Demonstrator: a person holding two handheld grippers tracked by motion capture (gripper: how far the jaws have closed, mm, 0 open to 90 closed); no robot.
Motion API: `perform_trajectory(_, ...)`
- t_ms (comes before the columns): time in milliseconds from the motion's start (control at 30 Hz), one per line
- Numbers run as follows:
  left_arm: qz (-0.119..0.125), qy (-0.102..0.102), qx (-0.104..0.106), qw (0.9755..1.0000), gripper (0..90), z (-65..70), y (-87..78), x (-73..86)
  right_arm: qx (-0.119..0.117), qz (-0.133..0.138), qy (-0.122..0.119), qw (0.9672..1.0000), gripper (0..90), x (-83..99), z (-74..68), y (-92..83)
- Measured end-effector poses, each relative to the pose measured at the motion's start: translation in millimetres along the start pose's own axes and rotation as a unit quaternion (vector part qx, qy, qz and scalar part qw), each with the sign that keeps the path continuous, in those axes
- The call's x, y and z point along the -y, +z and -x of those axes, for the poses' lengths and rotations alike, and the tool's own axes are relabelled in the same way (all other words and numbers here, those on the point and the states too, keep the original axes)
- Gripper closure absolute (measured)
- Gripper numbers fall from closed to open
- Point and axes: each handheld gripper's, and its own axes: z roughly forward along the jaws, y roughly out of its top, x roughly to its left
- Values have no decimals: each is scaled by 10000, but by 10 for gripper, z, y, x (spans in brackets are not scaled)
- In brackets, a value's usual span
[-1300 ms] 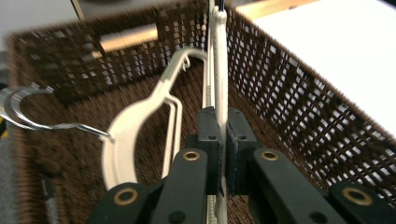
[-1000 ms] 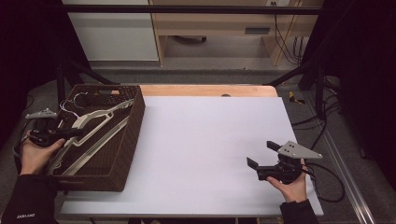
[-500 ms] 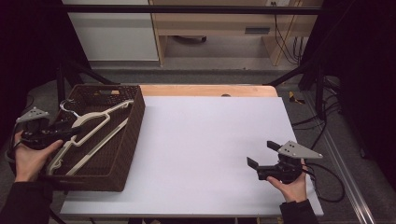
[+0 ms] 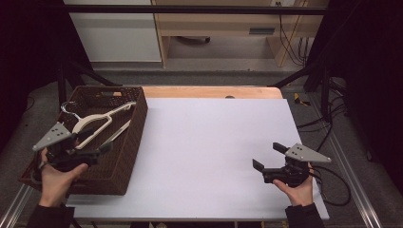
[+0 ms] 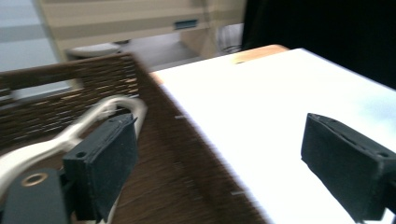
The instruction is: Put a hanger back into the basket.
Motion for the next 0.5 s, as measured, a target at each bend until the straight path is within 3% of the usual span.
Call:
perform_trajectory(67, 3, 59, 122, 9999, 75, 129, 63, 48, -25, 6, -10, 10000, 31, 0, 3, -7)
perform_trajectory(167, -179, 158, 180, 9996, 65, 268, 173, 114, -35, 34, -11, 10000, 31, -1, 7, -21)
perform_trajectory(300, -163, 22, 377, 9992, 75, 350, 265, 179, -53, 63, 13, 10000, 30, 0, 4, -39)
perform_trajectory(500, -249, 64, 434, 9987, 68, 406, 351, 229, -84, 75, 12, 9999, 29, 0, 5, -43)
